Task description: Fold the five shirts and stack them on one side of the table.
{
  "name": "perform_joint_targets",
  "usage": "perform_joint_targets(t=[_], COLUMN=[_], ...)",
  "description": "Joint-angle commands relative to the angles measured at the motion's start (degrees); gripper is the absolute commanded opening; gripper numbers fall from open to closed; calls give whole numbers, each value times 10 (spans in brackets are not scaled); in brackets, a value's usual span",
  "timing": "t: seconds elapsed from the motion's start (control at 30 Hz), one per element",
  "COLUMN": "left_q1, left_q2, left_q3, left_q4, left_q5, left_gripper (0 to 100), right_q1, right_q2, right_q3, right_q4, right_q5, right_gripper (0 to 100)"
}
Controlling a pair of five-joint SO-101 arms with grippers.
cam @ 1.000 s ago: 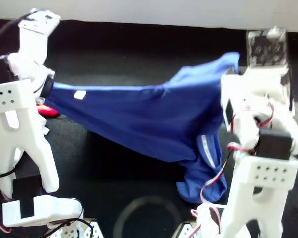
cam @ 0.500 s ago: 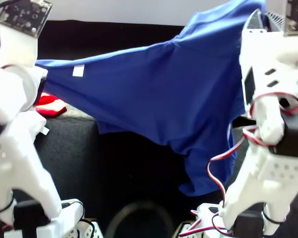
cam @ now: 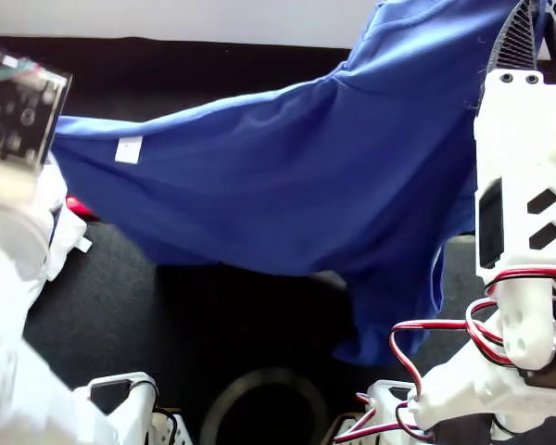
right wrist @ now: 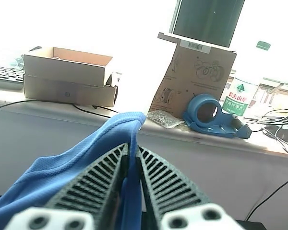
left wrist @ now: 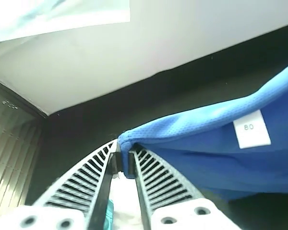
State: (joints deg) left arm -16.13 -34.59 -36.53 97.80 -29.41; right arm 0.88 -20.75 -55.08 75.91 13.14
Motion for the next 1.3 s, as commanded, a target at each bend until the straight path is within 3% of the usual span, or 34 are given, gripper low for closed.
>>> perform_joint_targets(t=[0.0,0.5,0.93,1.27], left_q1=[9,10,8,8], left_q2=[-21,-25,-23,-24], left_q3=[-17,-16,-79,-80], left_q4=[-20,-26,-25,-35], left_q5=[3,3,55,80], left_gripper=[9,9,9,9], right_q1=[3,2,-15,-42], right_q2=[1,1,8,4], right_q3=[-17,-182,-180,-87], right_q4=[-2,0,57,71], right_q5=[5,7,4,3], right_gripper=[7,7,7,7])
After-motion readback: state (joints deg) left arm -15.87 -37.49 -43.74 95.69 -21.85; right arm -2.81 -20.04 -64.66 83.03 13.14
